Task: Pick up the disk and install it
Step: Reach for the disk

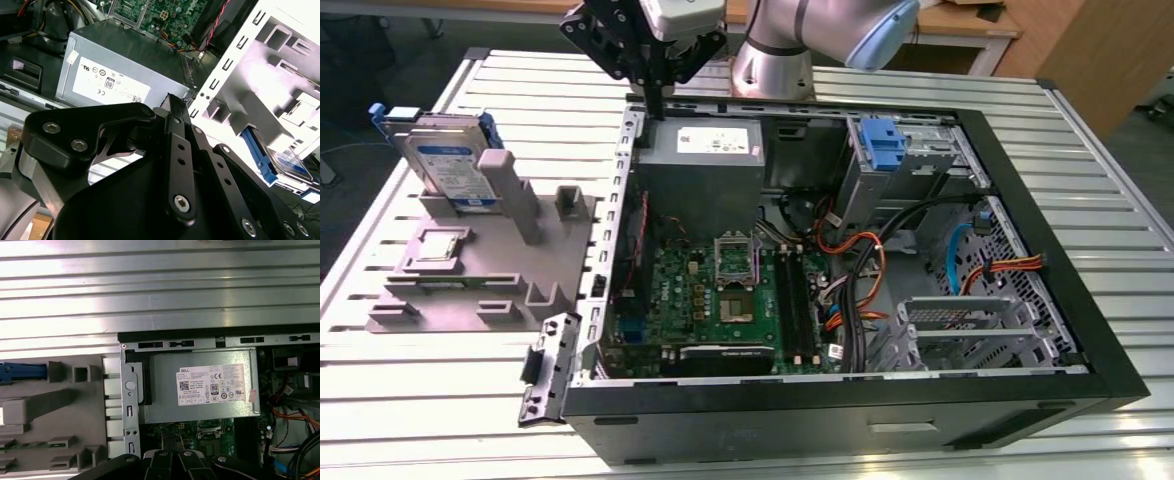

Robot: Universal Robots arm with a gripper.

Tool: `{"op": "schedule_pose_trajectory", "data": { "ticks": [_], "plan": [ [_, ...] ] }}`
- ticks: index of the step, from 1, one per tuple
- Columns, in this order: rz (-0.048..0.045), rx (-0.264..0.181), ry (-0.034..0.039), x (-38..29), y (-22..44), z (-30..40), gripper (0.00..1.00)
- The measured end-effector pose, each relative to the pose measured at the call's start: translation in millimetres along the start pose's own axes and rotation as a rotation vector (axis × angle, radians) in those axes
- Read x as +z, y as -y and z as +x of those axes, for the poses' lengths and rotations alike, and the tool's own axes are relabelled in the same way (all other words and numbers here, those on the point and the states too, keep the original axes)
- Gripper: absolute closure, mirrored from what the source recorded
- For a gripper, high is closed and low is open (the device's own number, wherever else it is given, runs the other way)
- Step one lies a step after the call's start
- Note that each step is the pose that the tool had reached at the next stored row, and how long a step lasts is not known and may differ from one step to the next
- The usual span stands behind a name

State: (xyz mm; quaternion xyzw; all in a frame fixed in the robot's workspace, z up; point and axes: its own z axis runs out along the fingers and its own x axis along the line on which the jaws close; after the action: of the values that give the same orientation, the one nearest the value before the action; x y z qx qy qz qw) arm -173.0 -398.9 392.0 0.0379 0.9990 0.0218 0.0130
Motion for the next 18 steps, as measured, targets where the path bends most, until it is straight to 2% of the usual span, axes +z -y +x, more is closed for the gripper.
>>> {"op": "schedule_pose_trajectory", "data": {
  "ticks": [17, 18],
  "plan": [
    [0.0, 0.0, 0.0, 0.2, 0.3, 4.5, 0.9],
    [0.0, 0.0, 0.0, 0.5, 0.8, 10.0, 0.9]
  ]
}}
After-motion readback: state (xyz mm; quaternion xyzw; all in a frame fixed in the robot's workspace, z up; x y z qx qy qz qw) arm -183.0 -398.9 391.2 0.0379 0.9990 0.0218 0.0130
